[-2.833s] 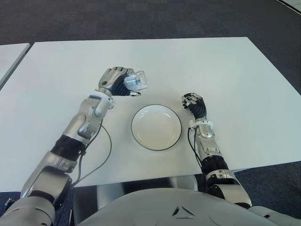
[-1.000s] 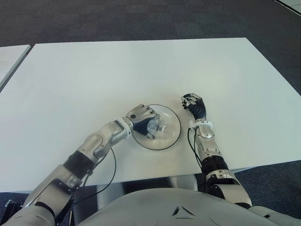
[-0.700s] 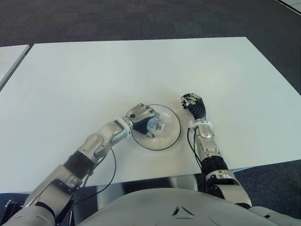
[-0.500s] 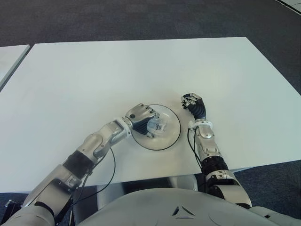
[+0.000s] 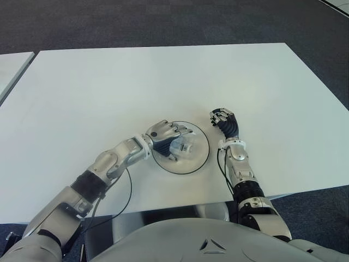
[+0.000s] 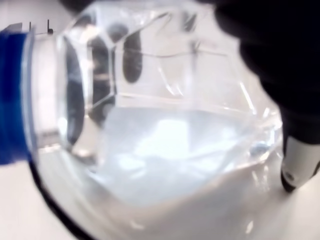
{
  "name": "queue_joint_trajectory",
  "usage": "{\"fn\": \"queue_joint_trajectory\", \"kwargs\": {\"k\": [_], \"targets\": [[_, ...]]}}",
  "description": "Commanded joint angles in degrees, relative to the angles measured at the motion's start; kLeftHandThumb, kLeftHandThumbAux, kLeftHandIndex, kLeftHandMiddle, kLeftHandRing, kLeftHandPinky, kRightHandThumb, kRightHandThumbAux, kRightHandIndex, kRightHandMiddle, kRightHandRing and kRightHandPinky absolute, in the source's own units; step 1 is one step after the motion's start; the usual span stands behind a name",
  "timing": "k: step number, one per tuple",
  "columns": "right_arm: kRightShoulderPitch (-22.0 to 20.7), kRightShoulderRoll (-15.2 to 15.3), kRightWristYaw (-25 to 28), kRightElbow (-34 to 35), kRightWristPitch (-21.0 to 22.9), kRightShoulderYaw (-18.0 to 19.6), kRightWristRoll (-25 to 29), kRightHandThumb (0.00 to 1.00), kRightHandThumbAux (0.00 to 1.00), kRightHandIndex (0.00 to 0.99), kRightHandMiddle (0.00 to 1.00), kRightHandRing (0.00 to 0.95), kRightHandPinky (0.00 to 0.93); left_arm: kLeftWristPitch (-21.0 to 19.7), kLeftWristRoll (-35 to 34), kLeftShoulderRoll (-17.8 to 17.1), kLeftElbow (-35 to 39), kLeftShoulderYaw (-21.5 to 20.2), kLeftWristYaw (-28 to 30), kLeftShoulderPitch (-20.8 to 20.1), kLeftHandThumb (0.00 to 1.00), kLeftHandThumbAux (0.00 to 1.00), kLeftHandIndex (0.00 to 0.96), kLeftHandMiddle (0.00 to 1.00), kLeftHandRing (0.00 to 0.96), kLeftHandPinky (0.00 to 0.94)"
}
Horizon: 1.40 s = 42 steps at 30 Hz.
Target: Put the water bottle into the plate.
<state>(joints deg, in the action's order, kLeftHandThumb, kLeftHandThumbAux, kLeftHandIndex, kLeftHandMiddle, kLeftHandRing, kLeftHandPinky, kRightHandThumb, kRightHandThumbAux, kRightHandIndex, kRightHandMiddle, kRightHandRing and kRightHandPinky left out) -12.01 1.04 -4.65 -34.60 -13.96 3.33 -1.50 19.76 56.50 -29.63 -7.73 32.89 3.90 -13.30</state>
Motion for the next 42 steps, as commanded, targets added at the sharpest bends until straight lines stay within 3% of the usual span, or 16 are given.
{"fn": "queue_joint_trajectory", "kwargs": {"k": [1, 9, 24, 39, 42], "targets": [[2.93, -0.48, -0.21, -2.9, 3.81, 0.0, 0.06, 0.704, 0.729, 0.432, 0.61, 0.597, 0.582, -0.03, 2.78, -0.39, -0.69, 0.0, -6.13, 1.58, 0.024, 0.602, 0.002, 0.005, 0.005, 0.005], [2.72, -0.58, 0.08, -3.22, 3.71, 0.07, 0.34, 0.705, 0.73, 0.432, 0.616, 0.602, 0.591, -0.88, 9.19, -0.46, -0.92, 0.54, -18.94, 1.92, 0.0, 0.561, 0.0, 0.0, 0.0, 0.0], [2.73, -0.65, -0.18, -3.13, 4.1, 0.18, 0.36, 0.706, 0.729, 0.433, 0.619, 0.605, 0.591, -4.68, 17.3, 0.07, -2.67, 2.04, -35.29, 1.66, 0.033, 0.473, 0.0, 0.0, 0.0, 0.0], [2.68, -0.6, 0.18, -2.94, 4.62, 0.25, 0.6, 0.704, 0.73, 0.433, 0.614, 0.603, 0.589, -4.19, 15.83, 1.99, -7.36, 2.36, -50.35, 0.71, 0.115, 0.39, 0.0, 0.0, 0.0, 0.0], [2.61, -0.63, 0.03, -3.07, 4.75, 0.33, 0.63, 0.704, 0.73, 0.432, 0.614, 0.604, 0.592, -2.49, 12.62, 3.83, -9.21, 1.08, -56.71, 1.71, 0.111, 0.393, 0.0, 0.0, 0.0, 0.0]]}}
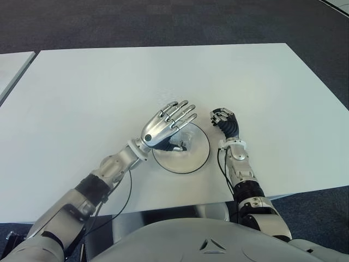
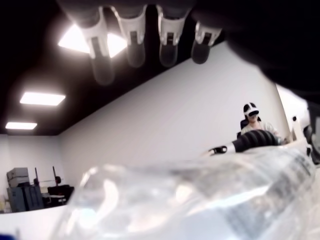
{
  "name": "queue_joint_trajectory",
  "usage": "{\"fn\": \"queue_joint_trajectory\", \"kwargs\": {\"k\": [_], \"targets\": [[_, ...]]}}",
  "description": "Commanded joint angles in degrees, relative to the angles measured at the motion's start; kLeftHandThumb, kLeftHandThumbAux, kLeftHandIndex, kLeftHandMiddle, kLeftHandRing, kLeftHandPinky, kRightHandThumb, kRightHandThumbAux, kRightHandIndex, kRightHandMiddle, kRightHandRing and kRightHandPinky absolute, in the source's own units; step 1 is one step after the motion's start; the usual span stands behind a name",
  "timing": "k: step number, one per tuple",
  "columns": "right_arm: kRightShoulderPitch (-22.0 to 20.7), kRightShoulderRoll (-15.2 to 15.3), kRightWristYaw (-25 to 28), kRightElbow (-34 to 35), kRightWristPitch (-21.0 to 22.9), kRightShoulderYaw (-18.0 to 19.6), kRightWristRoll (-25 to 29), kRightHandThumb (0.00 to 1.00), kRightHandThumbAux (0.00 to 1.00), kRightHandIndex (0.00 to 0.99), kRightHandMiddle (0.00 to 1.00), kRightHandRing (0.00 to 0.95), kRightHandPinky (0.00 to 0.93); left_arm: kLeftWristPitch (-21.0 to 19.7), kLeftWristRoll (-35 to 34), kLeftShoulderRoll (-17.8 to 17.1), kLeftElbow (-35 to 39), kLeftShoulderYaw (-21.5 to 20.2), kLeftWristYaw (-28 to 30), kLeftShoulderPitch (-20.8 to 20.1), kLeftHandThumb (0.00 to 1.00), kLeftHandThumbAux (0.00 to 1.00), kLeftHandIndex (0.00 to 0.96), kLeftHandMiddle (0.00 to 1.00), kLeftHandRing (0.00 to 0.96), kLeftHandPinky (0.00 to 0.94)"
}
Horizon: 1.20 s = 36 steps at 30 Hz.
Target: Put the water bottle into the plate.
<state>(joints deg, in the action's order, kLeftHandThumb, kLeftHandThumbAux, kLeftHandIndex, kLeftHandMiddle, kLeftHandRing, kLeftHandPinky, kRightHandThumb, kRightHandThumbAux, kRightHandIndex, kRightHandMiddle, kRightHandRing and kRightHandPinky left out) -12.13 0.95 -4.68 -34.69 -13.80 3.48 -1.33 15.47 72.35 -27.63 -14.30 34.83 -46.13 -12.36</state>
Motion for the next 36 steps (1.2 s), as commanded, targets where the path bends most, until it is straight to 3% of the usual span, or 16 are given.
{"fn": "queue_joint_trajectory", "kwargs": {"k": [1, 7, 11, 16, 20, 25, 32, 36], "targets": [[2.72, -0.56, 0.02, -3.01, 4.62, 0.21, 0.47, 0.705, 0.73, 0.432, 0.614, 0.605, 0.592, 2.12, -3.85, 2.19, -3.1, -1.04, -8.03, 0.92, 0.109, 0.395, 0.0, 0.0, 0.0, 0.0], [2.7, -0.59, 0.03, -3.15, 4.46, 0.27, 0.5, 0.705, 0.73, 0.432, 0.618, 0.608, 0.598, 3.28, -4.39, 3.06, -6.62, -0.37, -15.02, 0.29, 0.096, 0.405, 0.0, 0.0, 0.0, 0.0], [2.94, -0.46, 0.41, -2.79, 4.14, 0.07, 0.42, 0.705, 0.729, 0.433, 0.622, 0.611, 0.6, 4.17, -2.81, 4.19, -11.44, 0.8, -25.01, -1.64, 0.097, 0.404, 0.0, 0.0, 0.0, 0.0], [3.06, -0.38, 0.48, -2.5, 4.38, 0.03, 0.36, 0.704, 0.729, 0.433, 0.623, 0.609, 0.599, 3.6, -1.48, 4.6, -14.56, 1.96, -30.68, -3.12, 0.107, 0.412, 0.0, 0.0, 0.0, 0.0], [3.11, -0.34, 0.28, -2.33, 4.76, 0.06, 0.27, 0.705, 0.729, 0.433, 0.623, 0.61, 0.599, 3.07, 0.37, 4.8, -18.42, 3.33, -39.33, -5.32, 0.11, 0.438, 0.0, 0.0, 0.0, 0.0], [3.11, -0.34, 0.03, -2.39, 4.92, 0.05, 0.11, 0.705, 0.729, 0.433, 0.622, 0.61, 0.598, 6.63, -2.22, 6.09, -22.34, 3.26, -45.6, -7.52, 0.095, 0.48, 0.0, 0.0, 0.0, 0.0], [3.11, -0.33, -0.05, -2.31, 4.9, -0.06, -0.03, 0.706, 0.73, 0.433, 0.625, 0.616, 0.611, 13.45, -9.37, 7.56, -23.99, 0.23, -45.56, -7.75, 0.043, 0.521, 0.0, 0.0, 0.0, 0.0], [3.19, -0.24, 0.17, -2.22, 4.74, -0.14, -0.02, 0.706, 0.73, 0.433, 0.626, 0.618, 0.607, 15.74, -19.95, 6.15, -12.92, -6.09, -35.63, -2.25, 0.014, 0.529, 0.0, 0.0, 0.0, 0.0]]}}
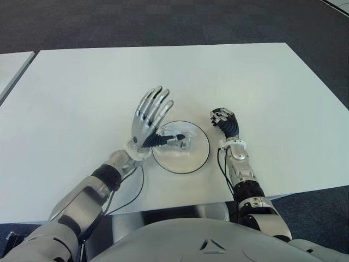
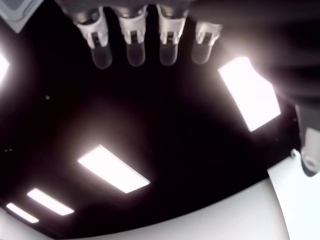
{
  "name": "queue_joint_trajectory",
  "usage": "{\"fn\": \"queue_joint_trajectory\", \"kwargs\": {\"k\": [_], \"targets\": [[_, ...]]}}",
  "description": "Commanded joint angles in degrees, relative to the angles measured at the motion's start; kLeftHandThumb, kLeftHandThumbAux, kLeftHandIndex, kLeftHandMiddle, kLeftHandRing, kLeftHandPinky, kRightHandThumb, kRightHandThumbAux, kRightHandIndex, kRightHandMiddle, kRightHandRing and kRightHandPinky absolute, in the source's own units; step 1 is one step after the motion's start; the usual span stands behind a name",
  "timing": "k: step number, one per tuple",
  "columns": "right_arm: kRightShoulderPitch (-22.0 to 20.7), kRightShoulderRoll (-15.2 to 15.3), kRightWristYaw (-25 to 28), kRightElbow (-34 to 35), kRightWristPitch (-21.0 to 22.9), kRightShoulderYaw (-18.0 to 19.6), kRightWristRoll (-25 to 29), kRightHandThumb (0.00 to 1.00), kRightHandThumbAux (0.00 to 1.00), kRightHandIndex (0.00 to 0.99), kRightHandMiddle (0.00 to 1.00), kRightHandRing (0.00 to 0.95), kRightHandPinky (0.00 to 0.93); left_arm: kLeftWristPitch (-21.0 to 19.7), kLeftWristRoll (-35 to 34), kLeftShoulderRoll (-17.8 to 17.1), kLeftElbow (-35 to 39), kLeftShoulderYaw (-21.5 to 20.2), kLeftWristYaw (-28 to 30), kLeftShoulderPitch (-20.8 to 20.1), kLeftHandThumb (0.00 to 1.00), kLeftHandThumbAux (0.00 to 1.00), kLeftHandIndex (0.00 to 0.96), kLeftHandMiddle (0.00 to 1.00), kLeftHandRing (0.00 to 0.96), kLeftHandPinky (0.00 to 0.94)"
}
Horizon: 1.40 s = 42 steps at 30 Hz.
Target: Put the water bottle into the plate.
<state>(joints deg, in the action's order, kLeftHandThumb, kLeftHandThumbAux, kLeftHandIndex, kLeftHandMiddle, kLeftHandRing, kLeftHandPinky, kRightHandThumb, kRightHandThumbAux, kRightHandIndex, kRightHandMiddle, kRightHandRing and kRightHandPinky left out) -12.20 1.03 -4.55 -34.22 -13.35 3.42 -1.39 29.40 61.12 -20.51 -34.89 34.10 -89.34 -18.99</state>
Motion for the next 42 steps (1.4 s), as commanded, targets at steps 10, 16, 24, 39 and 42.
{"fn": "queue_joint_trajectory", "kwargs": {"k": [10, 16, 24, 39, 42], "targets": [[3.51, -0.44, -0.2, -2.08, 4.41, 0.05, 0.13, 0.705, 0.73, 0.433, 0.623, 0.616, 0.607, 4.68, -30.69, 1.53, 10.03, -14.94, 29.59, 14.32, 0.0, 0.566, 0.0, 0.0, 0.0, 0.0], [3.47, -0.46, -0.24, -1.74, 4.89, -0.04, 0.05, 0.704, 0.73, 0.432, 0.621, 0.612, 0.6, 1.92, -42.98, 3.4, 15.19, -19.8, 43.54, 19.58, 0.0, 0.596, 0.0, 0.0, 0.0, 0.0], [3.26, -0.35, -0.01, -1.89, 4.95, -0.24, -0.06, 0.705, 0.73, 0.432, 0.616, 0.606, 0.595, -0.62, -51.39, 6.62, 19.91, -25.34, 54.68, 23.34, 0.0, 0.63, 0.0, 0.008, 0.0, 0.0], [3.14, -0.57, -0.32, -2.25, 4.55, -0.25, -0.08, 0.705, 0.729, 0.432, 0.603, 0.593, 0.578, 12.13, -60.6, 9.53, 4.63, -35.96, 67.84, 21.18, 0.0, 0.784, 0.126, 0.132, 0.109, 0.154], [3.2, -0.59, -0.34, -2.33, 4.39, -0.17, -0.02, 0.706, 0.729, 0.432, 0.602, 0.592, 0.577, 13.48, -61.0, 10.25, 3.56, -37.07, 69.23, 21.48, 0.0, 0.805, 0.15, 0.153, 0.132, 0.182]]}}
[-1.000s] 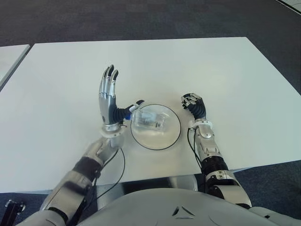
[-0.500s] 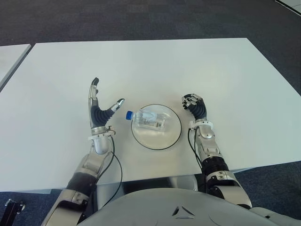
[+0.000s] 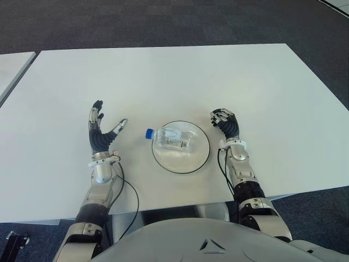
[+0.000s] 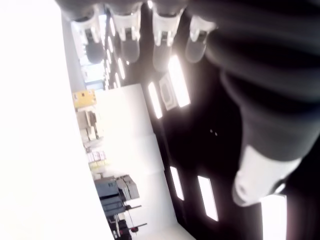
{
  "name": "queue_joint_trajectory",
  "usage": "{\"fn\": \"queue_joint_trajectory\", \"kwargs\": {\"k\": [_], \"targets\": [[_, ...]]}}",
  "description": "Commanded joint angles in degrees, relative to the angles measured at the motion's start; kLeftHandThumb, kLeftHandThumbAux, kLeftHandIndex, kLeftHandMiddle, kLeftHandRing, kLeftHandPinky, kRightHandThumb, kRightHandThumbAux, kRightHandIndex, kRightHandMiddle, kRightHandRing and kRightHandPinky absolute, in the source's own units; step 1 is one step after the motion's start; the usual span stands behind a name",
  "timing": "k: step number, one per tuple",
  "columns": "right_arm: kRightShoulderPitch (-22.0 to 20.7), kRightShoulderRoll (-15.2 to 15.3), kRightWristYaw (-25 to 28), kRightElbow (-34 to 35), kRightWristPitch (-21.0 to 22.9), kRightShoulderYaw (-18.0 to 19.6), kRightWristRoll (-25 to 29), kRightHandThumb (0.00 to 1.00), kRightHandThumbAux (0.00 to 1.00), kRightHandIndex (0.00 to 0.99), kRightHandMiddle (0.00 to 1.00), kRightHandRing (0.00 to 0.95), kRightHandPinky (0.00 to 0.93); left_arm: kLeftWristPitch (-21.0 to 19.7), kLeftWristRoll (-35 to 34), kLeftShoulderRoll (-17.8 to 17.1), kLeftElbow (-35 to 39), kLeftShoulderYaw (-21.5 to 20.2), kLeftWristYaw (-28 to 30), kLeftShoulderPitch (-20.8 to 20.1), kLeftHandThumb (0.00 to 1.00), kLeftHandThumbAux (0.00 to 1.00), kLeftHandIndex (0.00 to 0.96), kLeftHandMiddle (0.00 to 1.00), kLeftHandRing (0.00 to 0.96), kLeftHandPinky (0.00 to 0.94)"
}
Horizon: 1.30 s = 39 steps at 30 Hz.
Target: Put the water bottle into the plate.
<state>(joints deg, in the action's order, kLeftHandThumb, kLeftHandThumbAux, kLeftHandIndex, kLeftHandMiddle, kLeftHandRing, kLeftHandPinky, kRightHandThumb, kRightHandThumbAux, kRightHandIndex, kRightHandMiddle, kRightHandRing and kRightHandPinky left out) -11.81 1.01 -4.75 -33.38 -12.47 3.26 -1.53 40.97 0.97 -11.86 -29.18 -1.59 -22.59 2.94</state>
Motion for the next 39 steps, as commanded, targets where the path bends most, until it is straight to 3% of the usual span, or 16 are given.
{"fn": "queue_joint_trajectory", "kwargs": {"k": [1, 9, 15, 20, 21, 22, 23, 25, 29, 35, 39], "targets": [[2.8, -0.57, -0.13, -3.2, 3.47, 0.01, 0.14, 0.706, 0.729, 0.432, 0.602, 0.592, 0.576, 2.24, -0.92, 1.81, -2.45, -1.71, 2.87, -0.45, 0.0, 0.812, 0.165, 0.172, 0.148, 0.197], [3.12, -0.68, -0.4, -2.46, 3.87, -0.21, -0.13, 0.706, 0.729, 0.432, 0.605, 0.604, 0.6, 6.41, -6.8, 4.08, -11.68, -5.99, 9.45, -3.61, 0.0, 0.888, 0.364, 0.427, 0.417, 0.435], [3.13, -0.59, -0.28, -2.32, 3.82, -0.36, -0.21, 0.706, 0.729, 0.432, 0.604, 0.6, 0.589, 1.79, -14.47, 5.21, -12.71, -7.28, 20.83, -4.64, 0.002, 0.956, 0.482, 0.526, 0.505, 0.509], [3.06, -0.58, -0.21, -2.49, 3.61, -0.38, -0.17, 0.706, 0.729, 0.432, 0.603, 0.594, 0.577, -0.65, -13.88, 4.83, -13.5, -7.92, 23.65, -5.07, 0.001, 0.967, 0.556, 0.591, 0.567, 0.542], [3.01, -0.61, -0.24, -2.56, 3.5, -0.37, -0.16, 0.706, 0.729, 0.432, 0.602, 0.594, 0.577, -1.18, -13.17, 4.66, -13.8, -7.94, 23.5, -5.21, 0.25, 0.877, 0.513, 0.601, 0.579, 0.553], [2.98, -0.63, -0.26, -2.6, 3.44, -0.37, -0.15, 0.706, 0.729, 0.432, 0.603, 0.595, 0.582, -1.52, -12.7, 4.6, -13.98, -8.02, 23.42, -5.3, 0.411, 0.819, 0.486, 0.608, 0.588, 0.561], [2.96, -0.64, -0.28, -2.63, 3.4, -0.37, -0.14, 0.706, 0.729, 0.432, 0.603, 0.595, 0.585, -1.76, -12.4, 4.59, -14.06, -8.13, 23.41, -5.36, 0.514, 0.782, 0.468, 0.613, 0.594, 0.567], [2.93, -0.72, -0.29, -2.58, 3.48, -0.29, 0.0, 0.706, 0.729, 0.432, 0.605, 0.598, 0.594, -2.68, -11.66, 4.49, -14.63, -8.2, 23.01, -5.53, 0.603, 0.749, 0.453, 0.622, 0.604, 0.578], [2.9, -0.82, -0.17, -2.56, 3.51, -0.14, 0.27, 0.707, 0.729, 0.432, 0.606, 0.601, 0.592, -3.91, -10.79, 4.63, -15.59, -8.63, 22.81, -5.88, 0.678, 0.72, 0.442, 0.647, 0.633, 0.612], [2.99, -0.81, 0.16, -2.65, 2.66, -0.15, 0.34, 0.707, 0.73, 0.432, 0.608, 0.606, 0.606, -6.29, -10.98, 5.33, -16.5, -9.23, 23.68, -6.51, 0.695, 0.713, 0.44, 0.652, 0.64, 0.615], [2.96, -0.69, 0.39, -2.81, 2.48, -0.1, 0.36, 0.707, 0.73, 0.432, 0.612, 0.608, 0.604, -8.19, -11.19, 5.75, -16.99, -9.24, 24.11, -6.86, 0.699, 0.713, 0.438, 0.631, 0.616, 0.569]]}}
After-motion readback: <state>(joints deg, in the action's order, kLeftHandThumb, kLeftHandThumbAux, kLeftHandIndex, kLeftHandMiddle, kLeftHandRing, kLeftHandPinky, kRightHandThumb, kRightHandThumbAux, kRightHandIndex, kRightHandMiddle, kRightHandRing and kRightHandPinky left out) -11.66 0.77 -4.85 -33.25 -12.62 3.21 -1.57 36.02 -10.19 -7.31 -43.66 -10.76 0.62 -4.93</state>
